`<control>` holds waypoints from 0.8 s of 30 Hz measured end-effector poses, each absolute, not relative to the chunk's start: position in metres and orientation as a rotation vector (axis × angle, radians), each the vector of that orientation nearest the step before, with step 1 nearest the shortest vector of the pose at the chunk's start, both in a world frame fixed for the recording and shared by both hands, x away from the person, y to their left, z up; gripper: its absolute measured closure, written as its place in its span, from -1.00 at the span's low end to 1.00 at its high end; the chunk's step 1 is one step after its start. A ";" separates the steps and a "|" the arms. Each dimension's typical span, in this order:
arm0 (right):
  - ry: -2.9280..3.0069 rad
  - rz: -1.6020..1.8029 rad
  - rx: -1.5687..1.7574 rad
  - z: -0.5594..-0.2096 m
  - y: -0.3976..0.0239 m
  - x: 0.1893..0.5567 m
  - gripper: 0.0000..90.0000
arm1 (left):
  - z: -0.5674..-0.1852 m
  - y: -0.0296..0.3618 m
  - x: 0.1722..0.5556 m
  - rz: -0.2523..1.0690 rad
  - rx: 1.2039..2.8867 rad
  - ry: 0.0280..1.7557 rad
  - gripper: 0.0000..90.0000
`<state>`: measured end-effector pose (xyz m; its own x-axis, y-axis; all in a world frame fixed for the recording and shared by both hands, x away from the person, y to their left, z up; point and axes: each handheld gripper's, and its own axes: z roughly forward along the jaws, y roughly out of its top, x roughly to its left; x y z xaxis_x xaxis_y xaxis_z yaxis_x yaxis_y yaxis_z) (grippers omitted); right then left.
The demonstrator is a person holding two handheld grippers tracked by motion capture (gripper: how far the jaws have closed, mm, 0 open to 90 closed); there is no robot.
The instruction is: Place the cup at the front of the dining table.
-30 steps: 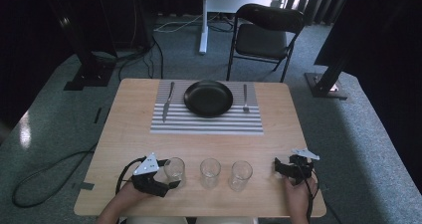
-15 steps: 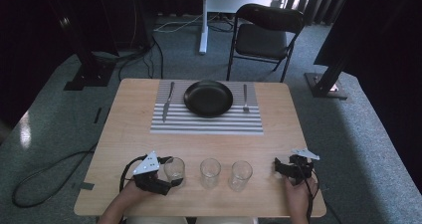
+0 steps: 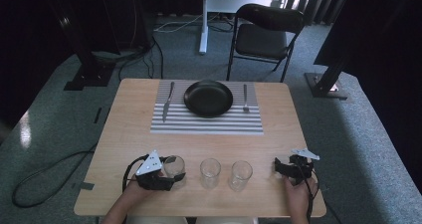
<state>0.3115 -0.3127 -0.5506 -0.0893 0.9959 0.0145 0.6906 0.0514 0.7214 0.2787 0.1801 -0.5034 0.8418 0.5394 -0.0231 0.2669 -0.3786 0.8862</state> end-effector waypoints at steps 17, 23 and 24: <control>1.832 0.796 1.687 -0.551 -0.313 0.311 -0.72 | -0.488 0.188 0.295 0.451 1.987 0.741 -0.34; 1.832 0.796 1.687 -0.551 -0.313 0.311 -0.72 | -0.483 0.190 0.312 0.476 1.972 0.832 -0.34; 1.832 0.796 1.687 -0.551 -0.313 0.311 -0.72 | -0.482 0.190 0.315 0.482 1.979 0.846 -0.34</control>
<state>0.3107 -0.3130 -0.5508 -0.0882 0.9960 0.0136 0.6897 0.0512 0.7222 0.3154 0.1902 -0.4824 0.6895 0.7243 0.0039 0.3723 -0.3590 0.8559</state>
